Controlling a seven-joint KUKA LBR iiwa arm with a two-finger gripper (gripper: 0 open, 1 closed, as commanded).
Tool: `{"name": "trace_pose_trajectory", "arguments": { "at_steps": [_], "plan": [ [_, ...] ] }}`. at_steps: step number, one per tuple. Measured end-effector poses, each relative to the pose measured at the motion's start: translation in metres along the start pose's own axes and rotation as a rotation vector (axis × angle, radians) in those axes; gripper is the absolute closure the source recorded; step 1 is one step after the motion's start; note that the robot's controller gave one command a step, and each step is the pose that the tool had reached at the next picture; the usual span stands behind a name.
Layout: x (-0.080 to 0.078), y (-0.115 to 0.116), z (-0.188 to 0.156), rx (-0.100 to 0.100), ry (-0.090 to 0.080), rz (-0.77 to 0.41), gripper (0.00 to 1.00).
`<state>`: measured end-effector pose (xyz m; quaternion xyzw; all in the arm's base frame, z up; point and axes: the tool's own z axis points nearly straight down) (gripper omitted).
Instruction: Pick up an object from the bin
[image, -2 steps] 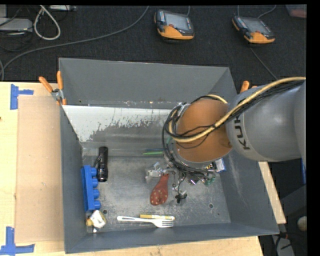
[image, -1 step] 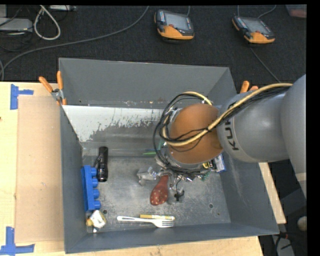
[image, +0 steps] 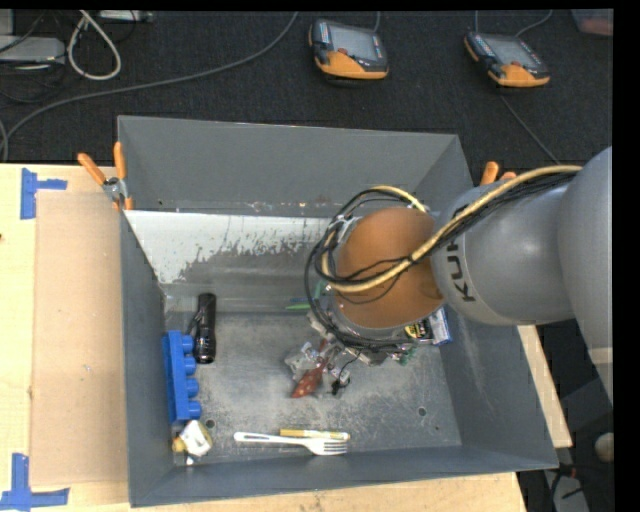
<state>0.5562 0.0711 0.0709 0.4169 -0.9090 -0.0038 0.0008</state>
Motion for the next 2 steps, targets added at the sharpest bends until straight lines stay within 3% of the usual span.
{"name": "trace_pose_trajectory", "arguments": {
  "at_steps": [1,2],
  "plan": [
    [0.000,0.000,0.000,0.000,0.000,0.000,1.00],
    [0.001,0.003,-0.032,-0.007,0.006,0.001,1.00]
  ]
}}
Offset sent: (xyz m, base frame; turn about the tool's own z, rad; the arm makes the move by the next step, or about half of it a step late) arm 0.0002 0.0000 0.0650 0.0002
